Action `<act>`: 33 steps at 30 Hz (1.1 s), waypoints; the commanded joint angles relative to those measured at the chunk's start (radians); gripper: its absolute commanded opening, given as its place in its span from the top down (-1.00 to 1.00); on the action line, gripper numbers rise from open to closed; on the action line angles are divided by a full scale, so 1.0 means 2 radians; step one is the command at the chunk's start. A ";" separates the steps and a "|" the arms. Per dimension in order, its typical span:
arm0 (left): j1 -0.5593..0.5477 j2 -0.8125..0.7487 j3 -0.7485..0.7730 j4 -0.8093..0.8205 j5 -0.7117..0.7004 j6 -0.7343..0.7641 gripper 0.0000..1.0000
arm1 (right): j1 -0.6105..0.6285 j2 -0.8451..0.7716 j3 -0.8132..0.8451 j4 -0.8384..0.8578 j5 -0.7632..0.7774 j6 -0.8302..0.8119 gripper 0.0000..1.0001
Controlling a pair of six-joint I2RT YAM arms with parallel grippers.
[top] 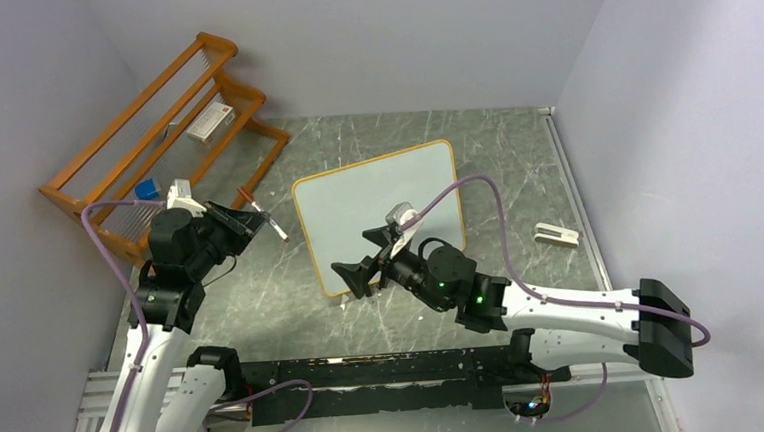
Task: Write a sentence on the whiteboard
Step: Open the whiteboard marker at the center of the board.
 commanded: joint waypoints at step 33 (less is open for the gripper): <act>-0.066 -0.032 -0.055 0.156 0.068 -0.190 0.90 | 0.002 0.242 0.140 0.224 0.012 -0.043 -0.04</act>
